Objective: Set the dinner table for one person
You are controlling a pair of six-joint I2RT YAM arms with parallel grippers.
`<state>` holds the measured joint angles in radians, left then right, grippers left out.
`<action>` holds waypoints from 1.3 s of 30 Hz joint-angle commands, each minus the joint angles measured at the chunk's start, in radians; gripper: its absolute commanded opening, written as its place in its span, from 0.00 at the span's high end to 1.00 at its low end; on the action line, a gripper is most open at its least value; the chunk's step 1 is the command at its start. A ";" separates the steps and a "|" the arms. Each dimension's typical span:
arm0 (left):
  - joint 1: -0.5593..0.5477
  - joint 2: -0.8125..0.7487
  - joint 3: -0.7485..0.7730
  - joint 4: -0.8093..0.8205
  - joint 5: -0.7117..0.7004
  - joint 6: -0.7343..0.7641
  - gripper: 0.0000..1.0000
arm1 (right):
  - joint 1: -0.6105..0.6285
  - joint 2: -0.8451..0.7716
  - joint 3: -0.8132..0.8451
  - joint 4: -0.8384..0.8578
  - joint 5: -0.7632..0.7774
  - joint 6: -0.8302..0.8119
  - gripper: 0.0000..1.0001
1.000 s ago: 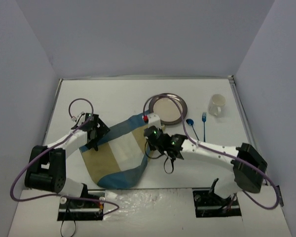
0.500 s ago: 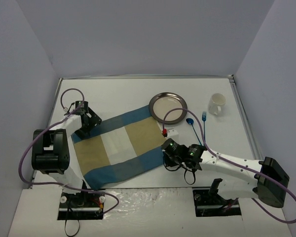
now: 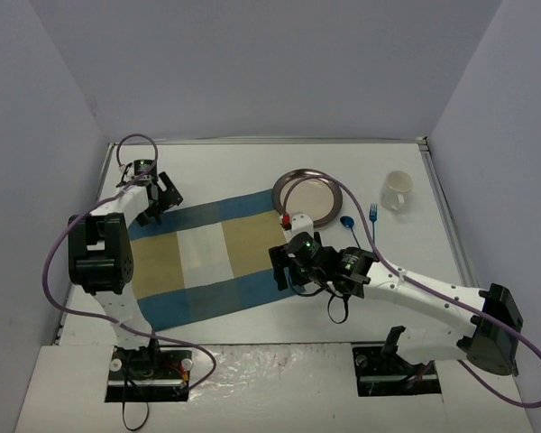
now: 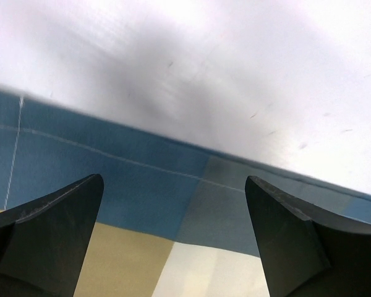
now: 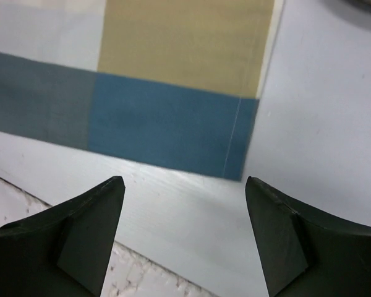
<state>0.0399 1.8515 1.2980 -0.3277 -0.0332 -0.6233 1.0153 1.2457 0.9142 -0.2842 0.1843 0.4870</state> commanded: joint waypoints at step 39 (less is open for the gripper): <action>-0.054 -0.282 -0.472 -0.068 -0.084 -0.171 0.03 | -0.015 0.418 -0.057 0.240 -0.283 -0.108 0.37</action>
<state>-0.0298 1.5413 0.8434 -0.4192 -0.1472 -0.7924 0.9702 1.6948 0.8927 0.0573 -0.0046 0.3129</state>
